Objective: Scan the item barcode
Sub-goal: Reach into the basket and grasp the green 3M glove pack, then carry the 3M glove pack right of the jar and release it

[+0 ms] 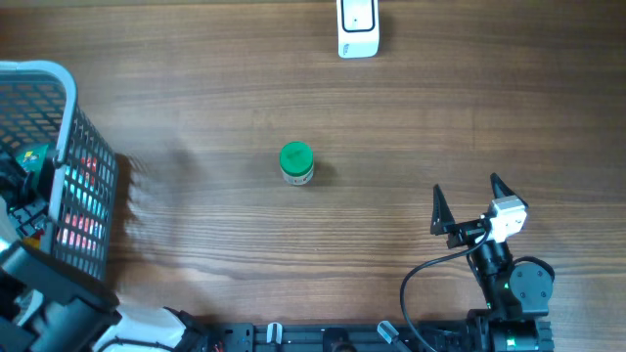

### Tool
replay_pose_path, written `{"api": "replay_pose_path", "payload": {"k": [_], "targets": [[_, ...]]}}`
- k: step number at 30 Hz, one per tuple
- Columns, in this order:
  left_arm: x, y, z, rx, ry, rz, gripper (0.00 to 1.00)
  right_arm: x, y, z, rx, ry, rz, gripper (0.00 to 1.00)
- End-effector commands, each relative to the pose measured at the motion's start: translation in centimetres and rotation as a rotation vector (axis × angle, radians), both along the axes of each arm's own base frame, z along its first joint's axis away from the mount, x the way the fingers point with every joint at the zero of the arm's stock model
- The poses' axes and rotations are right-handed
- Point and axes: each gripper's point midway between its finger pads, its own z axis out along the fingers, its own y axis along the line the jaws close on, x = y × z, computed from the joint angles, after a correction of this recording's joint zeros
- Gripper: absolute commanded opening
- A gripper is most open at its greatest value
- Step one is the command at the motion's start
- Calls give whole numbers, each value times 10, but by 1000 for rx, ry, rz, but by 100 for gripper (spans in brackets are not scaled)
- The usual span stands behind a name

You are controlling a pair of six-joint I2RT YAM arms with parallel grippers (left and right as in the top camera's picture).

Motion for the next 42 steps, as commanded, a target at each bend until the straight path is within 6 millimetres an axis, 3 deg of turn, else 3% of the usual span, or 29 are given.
{"api": "replay_pose_path", "payload": {"k": [1,3,4,7,9,13,16,20,23,25,29,32,35,37,42], "targets": [[-10,13,-14,69,126,47,100,-1,3,1,-10,-8,16,100],[-11,19,-16,101,145,45,95,-1,3,1,-10,-8,16,100],[-7,22,-15,124,142,18,84,-1,3,1,-10,-8,16,100],[4,36,-6,211,121,-68,24,-1,3,1,-10,-8,16,100],[7,38,-4,236,121,-99,6,-1,3,1,-10,-8,16,100],[13,36,7,275,110,-206,4,-1,3,1,-10,-8,16,100],[23,26,40,318,18,-276,4,-1,3,1,-10,-8,16,100],[28,7,105,407,-134,-318,4,-1,3,1,-10,-8,16,100],[17,-16,174,532,-253,-334,4,-1,3,1,-10,-8,16,100],[10,-31,204,605,-297,-374,4,-1,3,1,-10,-8,16,100],[0,-80,264,790,-412,-578,4,-1,3,1,-10,-8,16,100],[6,-145,297,833,-601,-816,4,-1,3,1,-10,-8,16,100],[16,-202,307,867,-707,-1063,4,-1,3,1,-10,-8,16,100],[19,-230,306,892,-719,-1175,4,-1,3,1,-10,-8,16,100],[17,-284,273,835,-628,-1380,4,-1,3,1,-10,-8,16,100]]}}
